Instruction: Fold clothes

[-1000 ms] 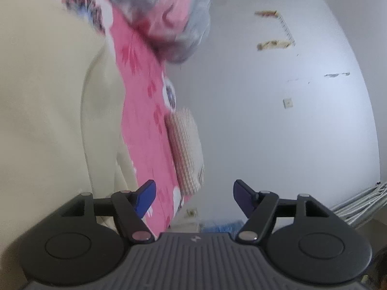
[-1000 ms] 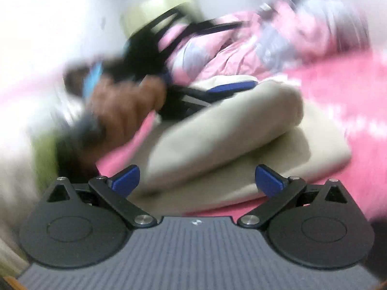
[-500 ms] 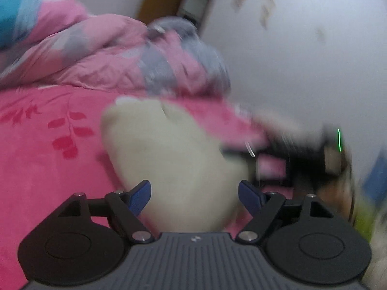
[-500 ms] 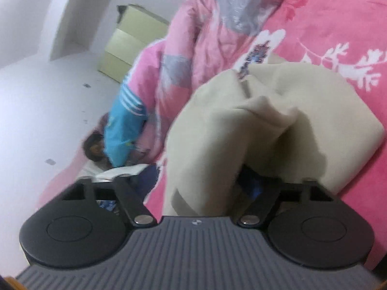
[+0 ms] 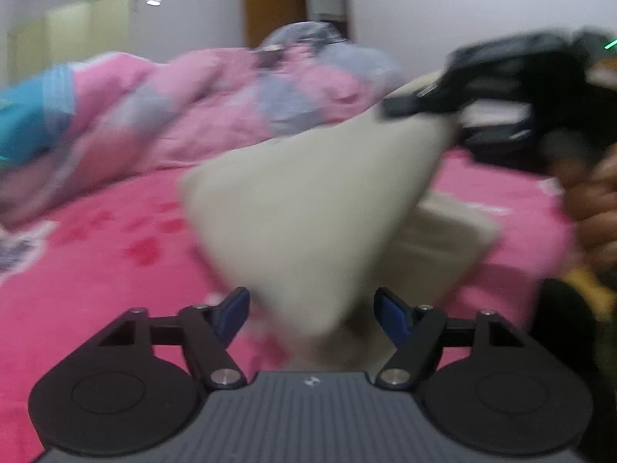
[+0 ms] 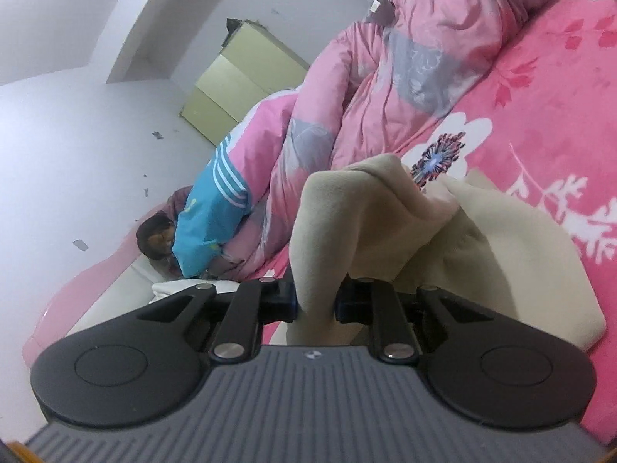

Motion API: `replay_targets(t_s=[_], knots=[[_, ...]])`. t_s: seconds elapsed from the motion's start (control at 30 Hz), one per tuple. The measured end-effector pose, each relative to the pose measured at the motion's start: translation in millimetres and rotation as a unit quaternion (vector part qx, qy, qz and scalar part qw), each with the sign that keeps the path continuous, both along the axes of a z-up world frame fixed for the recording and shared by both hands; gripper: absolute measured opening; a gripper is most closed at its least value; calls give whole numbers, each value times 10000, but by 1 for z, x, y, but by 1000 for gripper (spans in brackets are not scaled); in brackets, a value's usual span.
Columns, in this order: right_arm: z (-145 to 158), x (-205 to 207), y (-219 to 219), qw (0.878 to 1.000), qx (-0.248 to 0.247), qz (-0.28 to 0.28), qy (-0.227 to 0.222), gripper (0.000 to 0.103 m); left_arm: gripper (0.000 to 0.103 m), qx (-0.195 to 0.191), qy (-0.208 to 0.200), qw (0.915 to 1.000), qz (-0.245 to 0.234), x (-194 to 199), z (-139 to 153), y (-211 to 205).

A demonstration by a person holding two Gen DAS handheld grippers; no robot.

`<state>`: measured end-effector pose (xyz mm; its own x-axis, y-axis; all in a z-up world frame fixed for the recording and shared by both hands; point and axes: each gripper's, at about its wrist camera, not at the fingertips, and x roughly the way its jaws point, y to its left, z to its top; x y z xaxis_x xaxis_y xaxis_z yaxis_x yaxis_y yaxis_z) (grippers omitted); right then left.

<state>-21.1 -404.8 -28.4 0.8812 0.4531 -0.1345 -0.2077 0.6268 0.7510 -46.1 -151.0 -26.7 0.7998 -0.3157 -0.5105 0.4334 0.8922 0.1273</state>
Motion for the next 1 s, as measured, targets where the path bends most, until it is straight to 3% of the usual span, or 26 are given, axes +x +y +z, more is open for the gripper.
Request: replay_targets(t_s=[0.07, 0.17, 0.3, 0.4, 0.5, 0.6, 0.63, 0.73, 1.0], knots=[[-4, -5, -6, 10000, 31, -50, -16, 14, 72, 62, 120, 9996, 237, 6, -5, 2], [-11, -12, -16, 9999, 75, -129, -29, 14, 72, 433, -92, 9986, 287, -2, -10, -5], [-37, -12, -26, 9986, 324, -263, 314, 14, 72, 619, -130, 9977, 232, -3, -8, -10], [-29, -13, -25, 9995, 196, -215, 102, 14, 72, 685, -70, 9975, 187, 2, -7, -11], [-35, -11, -27, 9994, 137, -200, 230, 13, 74, 538, 129, 9982, 244, 5, -9, -7], [-88, -9, -41, 9921, 780, -308, 935, 12, 75, 558, 115, 9982, 196, 4, -12, -6], [-95, -12, -44, 9903, 1036, -308, 867, 12, 75, 554, 118, 9983, 153, 4, -12, -5], [-86, -14, -38, 9932, 737, -367, 818, 14, 75, 413, 265, 9988, 24, 9, -9, 1], [-94, -24, -47, 9890, 1163, -354, 841, 15, 75, -149, 865, 9948, -513, 5, 1, 37]])
